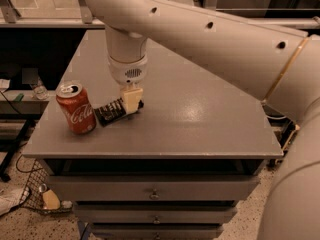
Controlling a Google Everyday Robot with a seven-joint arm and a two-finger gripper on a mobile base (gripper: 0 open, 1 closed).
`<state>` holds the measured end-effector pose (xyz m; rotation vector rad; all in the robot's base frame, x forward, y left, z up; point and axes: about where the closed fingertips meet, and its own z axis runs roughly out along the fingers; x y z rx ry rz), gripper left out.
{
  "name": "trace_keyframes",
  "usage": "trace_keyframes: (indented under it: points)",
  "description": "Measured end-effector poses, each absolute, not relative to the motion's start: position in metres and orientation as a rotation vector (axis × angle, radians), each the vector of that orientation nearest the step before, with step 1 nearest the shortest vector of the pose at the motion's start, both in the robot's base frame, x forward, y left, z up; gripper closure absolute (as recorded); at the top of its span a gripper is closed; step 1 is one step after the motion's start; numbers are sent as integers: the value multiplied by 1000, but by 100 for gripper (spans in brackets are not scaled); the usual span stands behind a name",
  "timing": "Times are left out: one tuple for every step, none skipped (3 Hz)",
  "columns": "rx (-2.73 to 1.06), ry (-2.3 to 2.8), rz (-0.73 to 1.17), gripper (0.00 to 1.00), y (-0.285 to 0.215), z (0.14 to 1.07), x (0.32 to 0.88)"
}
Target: Move rxbar chocolate near coke can
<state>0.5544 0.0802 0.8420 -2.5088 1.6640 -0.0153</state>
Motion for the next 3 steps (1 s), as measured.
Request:
trace_keyframes:
  points:
    - [-2506,1646,-20,0,80,844,555]
    - [-2454,1652,-10,0,53,857,558]
    - [-2343,1688,39,0,-3,868,563]
